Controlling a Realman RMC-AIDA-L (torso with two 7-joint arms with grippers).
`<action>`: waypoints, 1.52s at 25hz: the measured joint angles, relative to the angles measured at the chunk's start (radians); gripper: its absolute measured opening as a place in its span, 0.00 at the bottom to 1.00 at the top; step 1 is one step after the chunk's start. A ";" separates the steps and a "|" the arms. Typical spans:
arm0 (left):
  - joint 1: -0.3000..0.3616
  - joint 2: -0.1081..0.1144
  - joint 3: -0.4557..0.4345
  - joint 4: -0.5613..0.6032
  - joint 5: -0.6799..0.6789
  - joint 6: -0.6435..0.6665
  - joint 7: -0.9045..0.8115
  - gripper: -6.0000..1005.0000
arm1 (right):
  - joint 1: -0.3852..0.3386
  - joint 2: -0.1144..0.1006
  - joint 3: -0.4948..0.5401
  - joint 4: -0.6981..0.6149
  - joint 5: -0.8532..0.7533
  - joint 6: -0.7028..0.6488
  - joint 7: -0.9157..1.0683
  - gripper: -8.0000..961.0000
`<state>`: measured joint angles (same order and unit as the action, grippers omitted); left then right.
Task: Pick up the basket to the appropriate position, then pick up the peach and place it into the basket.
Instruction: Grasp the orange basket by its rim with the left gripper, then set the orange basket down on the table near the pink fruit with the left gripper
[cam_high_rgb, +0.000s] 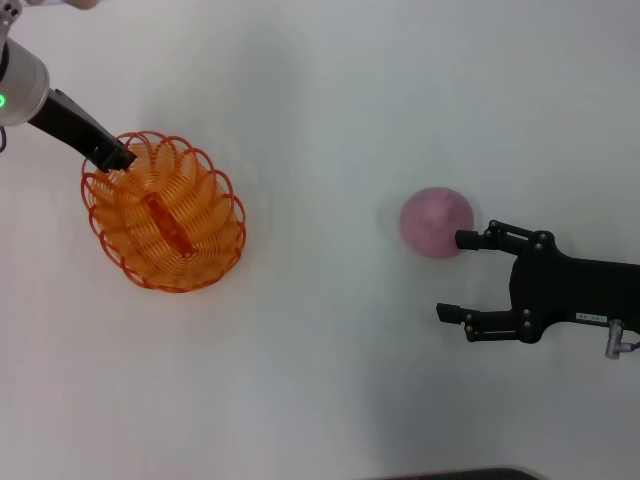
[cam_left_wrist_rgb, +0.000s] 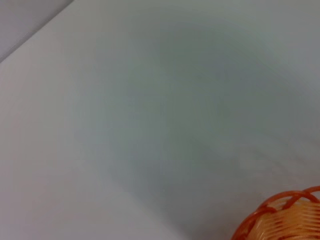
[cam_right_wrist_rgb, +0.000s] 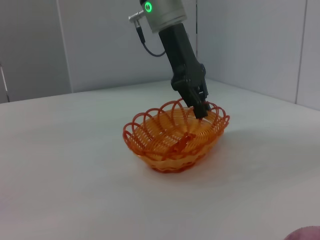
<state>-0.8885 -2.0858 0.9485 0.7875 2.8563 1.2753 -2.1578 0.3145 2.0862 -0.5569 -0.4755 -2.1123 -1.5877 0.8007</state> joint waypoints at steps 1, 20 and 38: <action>-0.004 0.004 -0.001 0.000 0.000 0.009 -0.012 0.17 | 0.000 0.000 0.000 0.000 0.000 0.000 0.000 0.99; -0.066 0.116 -0.351 -0.083 -0.010 0.258 -0.208 0.08 | 0.000 -0.002 0.000 0.000 0.000 -0.008 0.024 0.99; 0.073 0.115 -0.635 -0.105 -0.153 0.369 -0.268 0.08 | 0.003 -0.003 0.009 -0.002 0.000 -0.024 0.028 0.99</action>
<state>-0.8157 -1.9709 0.3136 0.6825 2.7033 1.6439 -2.4259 0.3171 2.0831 -0.5476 -0.4771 -2.1118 -1.6117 0.8284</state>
